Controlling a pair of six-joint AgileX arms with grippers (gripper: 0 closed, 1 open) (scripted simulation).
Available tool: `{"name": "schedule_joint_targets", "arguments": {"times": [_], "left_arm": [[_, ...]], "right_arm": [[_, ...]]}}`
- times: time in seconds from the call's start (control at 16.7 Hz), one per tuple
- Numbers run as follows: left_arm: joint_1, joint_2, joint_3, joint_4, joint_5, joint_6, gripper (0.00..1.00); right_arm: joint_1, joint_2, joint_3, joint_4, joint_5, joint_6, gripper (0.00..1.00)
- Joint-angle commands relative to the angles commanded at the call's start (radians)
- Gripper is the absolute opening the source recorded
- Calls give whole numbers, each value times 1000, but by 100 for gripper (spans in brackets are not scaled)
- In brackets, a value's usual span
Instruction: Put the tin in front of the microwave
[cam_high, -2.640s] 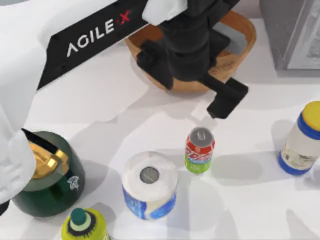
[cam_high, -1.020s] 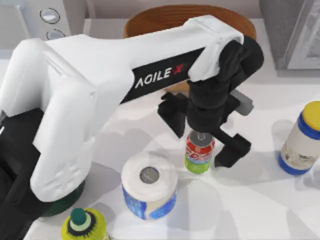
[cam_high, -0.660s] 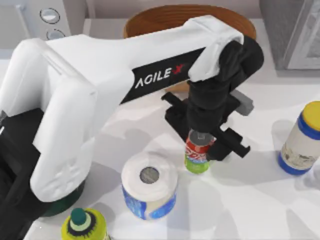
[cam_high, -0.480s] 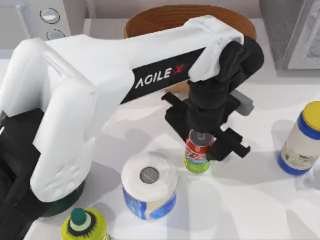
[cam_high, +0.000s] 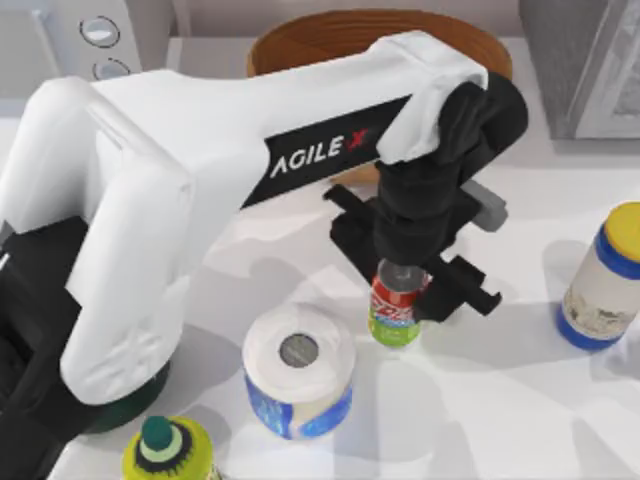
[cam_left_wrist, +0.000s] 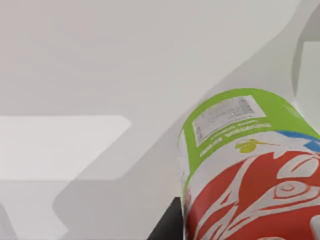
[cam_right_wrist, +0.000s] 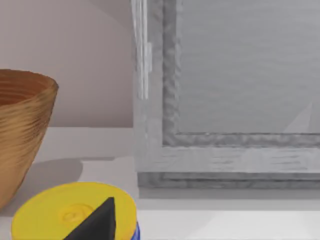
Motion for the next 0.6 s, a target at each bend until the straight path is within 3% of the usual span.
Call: {"name": "schedule_joint_targets", "arguments": {"times": [0.3, 0.6], "left_arm": [[1, -1, 18, -18, 1, 1, 0], [0, -6, 140, -146, 1, 0, 0]], "right_arm": [[0, 0, 0, 0, 0, 0, 100], [0, 0, 0, 0, 0, 0, 100]]}}
